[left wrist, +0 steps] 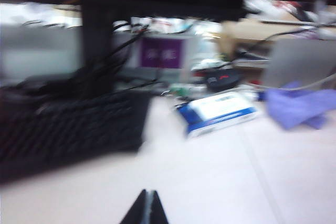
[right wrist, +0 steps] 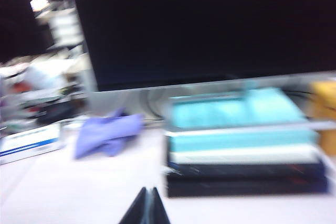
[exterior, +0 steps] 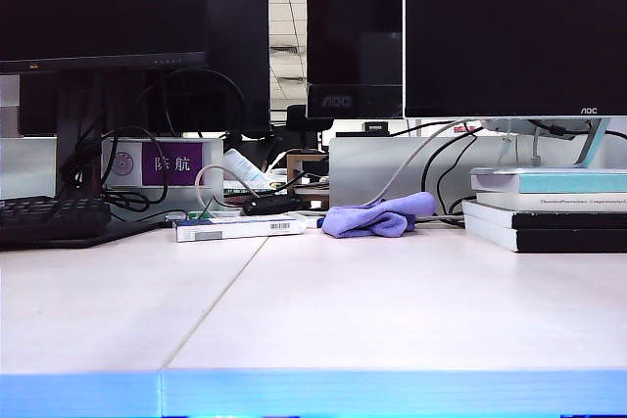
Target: Wipe the table from front to back using the rag.
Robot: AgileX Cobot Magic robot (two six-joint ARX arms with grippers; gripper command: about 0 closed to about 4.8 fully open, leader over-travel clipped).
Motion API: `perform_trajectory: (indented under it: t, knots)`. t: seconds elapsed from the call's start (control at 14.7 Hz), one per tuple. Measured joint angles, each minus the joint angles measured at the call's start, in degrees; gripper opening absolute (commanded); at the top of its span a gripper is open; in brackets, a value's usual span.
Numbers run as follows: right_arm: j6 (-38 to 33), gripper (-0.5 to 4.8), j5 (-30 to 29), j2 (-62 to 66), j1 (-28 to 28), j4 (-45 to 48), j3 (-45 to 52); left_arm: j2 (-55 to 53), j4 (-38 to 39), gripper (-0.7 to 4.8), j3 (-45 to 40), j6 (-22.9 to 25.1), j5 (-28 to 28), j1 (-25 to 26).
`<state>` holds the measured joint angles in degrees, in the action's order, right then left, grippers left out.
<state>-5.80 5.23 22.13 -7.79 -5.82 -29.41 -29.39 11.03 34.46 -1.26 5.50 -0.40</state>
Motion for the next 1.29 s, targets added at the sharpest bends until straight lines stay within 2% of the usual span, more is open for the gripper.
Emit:
perform_trajectory:
  t: [0.14,0.27,0.41,0.54,0.68,0.81,0.95,1.09,1.15,1.22,1.29]
  knots:
    - [0.0,-0.03,-1.2,6.9,-0.1,1.0,-4.6,-6.6,2.6,-0.05,7.9,0.3,1.6,-1.7]
    - [0.0,-0.03,-1.4,15.0,-1.8,4.2,-8.6,-13.0,2.8,-0.05,15.4,2.0,1.9,-6.0]
    - [0.0,-0.02,-1.3,21.7,-5.6,7.7,-10.6,-18.8,3.1,-0.05,21.2,3.9,2.0,-12.3]
    - [1.7,-0.02,-0.7,30.4,-12.4,16.1,-11.5,-25.1,6.3,-0.05,27.2,4.3,1.3,-21.6]
    - [4.4,-0.02,-0.7,37.5,-17.5,22.5,-11.5,-28.3,8.2,-0.05,29.6,4.3,0.8,-26.3]
    - [4.8,-0.02,-1.0,43.9,-18.4,28.9,-11.6,-29.7,8.4,-0.05,30.0,4.3,0.2,-28.1]
    - [5.4,-0.02,-1.6,59.5,-18.3,45.0,-12.8,-30.4,8.9,-0.05,30.0,4.3,-0.3,-28.6]
    - [6.1,-0.02,0.2,67.8,-18.3,45.9,-18.1,-30.4,8.0,-0.05,30.0,4.3,-0.3,-28.7]
    - [6.3,-0.01,2.3,75.9,-18.3,45.3,-24.4,-30.4,7.6,-0.05,30.1,4.3,-0.3,-28.7]
    - [7.0,0.77,4.0,90.1,-17.7,44.0,-39.0,-30.4,6.8,-0.05,30.1,4.2,-0.3,-28.6]
    - [7.4,2.79,4.0,97.8,-17.2,44.0,-46.2,-30.4,6.7,-0.05,30.1,4.3,-0.3,-28.7]
